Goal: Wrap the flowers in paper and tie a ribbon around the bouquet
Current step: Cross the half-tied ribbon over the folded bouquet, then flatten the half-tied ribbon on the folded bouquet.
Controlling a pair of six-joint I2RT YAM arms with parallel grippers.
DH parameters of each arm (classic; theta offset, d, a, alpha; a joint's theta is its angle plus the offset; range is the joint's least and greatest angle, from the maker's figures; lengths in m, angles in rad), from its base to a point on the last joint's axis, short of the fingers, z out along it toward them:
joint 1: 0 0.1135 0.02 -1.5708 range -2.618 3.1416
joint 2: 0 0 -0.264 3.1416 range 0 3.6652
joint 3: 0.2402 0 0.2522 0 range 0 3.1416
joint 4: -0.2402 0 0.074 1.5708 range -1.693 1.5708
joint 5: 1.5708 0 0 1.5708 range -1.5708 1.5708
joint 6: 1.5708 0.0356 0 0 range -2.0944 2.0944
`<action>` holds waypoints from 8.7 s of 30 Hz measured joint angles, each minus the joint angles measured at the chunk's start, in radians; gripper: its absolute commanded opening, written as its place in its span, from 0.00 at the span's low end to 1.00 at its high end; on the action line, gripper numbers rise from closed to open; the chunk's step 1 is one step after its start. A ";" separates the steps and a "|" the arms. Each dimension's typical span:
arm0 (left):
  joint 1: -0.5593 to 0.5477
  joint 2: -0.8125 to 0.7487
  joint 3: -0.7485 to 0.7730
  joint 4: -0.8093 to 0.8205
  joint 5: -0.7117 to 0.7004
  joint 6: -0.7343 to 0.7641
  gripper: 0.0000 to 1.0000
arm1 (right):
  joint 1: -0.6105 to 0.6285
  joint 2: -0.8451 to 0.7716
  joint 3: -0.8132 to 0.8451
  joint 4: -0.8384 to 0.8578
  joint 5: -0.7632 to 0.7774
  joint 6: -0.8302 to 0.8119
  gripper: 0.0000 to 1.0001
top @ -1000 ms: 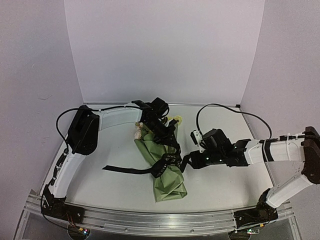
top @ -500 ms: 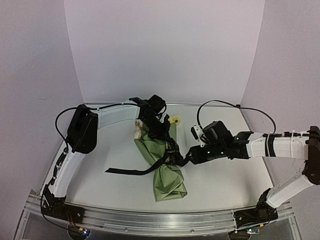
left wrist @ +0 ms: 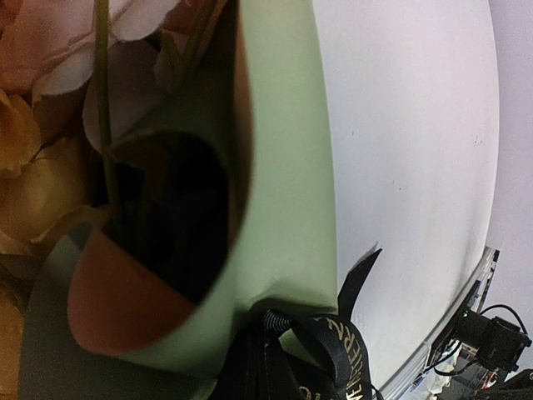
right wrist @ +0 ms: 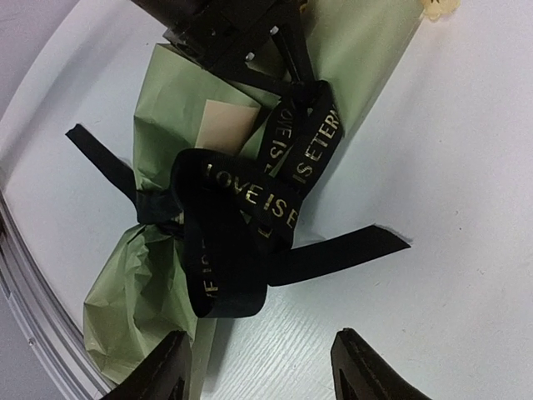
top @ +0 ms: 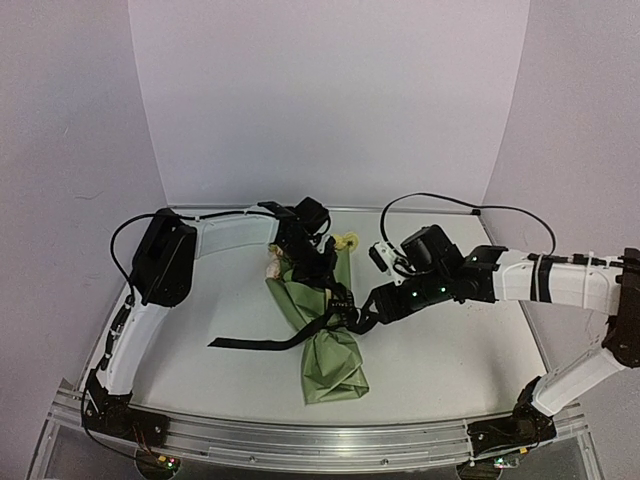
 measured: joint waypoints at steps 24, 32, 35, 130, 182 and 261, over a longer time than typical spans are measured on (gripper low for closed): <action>0.002 -0.088 -0.116 0.042 -0.004 0.053 0.00 | 0.033 0.193 0.169 -0.095 -0.031 -0.146 0.54; 0.002 -0.117 -0.162 0.074 0.021 0.067 0.00 | 0.033 0.225 0.183 -0.094 -0.067 -0.137 0.35; 0.002 -0.142 -0.194 0.094 0.028 0.068 0.00 | 0.033 0.230 0.184 -0.092 -0.077 -0.131 0.34; 0.081 -0.825 -1.215 0.569 0.019 -0.021 0.00 | 0.114 0.213 0.052 -0.107 0.264 0.238 0.00; 0.261 -0.912 -1.266 0.556 0.077 -0.204 0.72 | 0.168 0.421 0.090 0.154 0.181 0.554 0.00; -0.097 -0.743 -1.236 0.764 -0.208 0.601 0.00 | 0.164 0.420 -0.026 0.368 0.182 0.571 0.00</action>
